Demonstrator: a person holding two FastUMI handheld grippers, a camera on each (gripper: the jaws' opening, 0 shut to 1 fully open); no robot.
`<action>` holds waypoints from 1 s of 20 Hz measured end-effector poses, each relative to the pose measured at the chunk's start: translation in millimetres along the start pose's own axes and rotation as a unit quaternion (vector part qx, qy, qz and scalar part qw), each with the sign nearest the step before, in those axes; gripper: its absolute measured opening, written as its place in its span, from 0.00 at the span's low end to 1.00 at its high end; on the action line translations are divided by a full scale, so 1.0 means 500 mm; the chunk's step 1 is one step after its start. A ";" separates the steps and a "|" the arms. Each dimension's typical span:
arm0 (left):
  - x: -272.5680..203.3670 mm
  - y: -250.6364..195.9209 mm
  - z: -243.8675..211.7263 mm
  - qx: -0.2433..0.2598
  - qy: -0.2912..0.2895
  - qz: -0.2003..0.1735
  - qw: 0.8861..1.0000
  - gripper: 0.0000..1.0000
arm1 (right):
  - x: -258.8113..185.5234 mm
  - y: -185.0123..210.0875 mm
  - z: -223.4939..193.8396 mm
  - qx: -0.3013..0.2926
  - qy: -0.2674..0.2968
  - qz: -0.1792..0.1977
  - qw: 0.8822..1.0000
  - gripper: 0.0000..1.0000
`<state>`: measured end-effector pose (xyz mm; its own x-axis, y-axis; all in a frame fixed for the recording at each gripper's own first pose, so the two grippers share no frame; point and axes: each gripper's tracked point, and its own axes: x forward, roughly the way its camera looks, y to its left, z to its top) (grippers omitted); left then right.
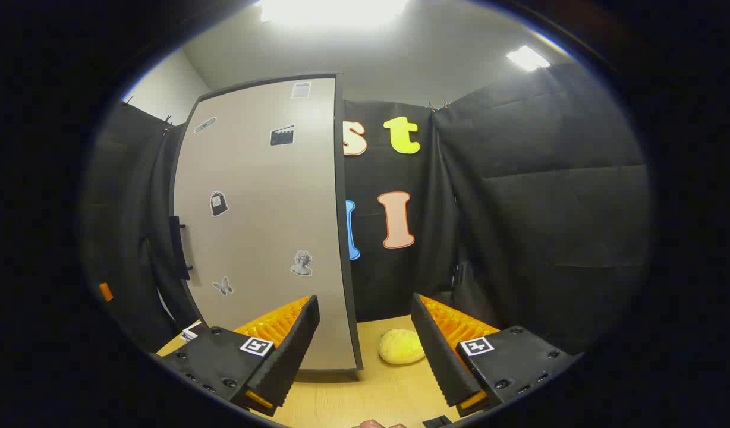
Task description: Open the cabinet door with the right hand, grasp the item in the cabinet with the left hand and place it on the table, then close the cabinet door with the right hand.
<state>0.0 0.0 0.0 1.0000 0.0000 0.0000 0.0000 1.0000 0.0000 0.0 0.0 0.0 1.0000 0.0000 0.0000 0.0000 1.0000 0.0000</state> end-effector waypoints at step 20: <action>-0.015 -0.201 -0.048 -0.050 0.040 0.027 0.998 0.91 | 0.000 -0.068 -0.232 0.041 0.116 0.054 0.991 0.98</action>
<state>-7.3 -100.4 -24.1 0.9953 0.0509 -0.0827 -0.0588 0.9935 -0.0970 -0.1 -34.0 -115.8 0.9674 0.1173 -0.2245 -0.0981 0.9907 0.0947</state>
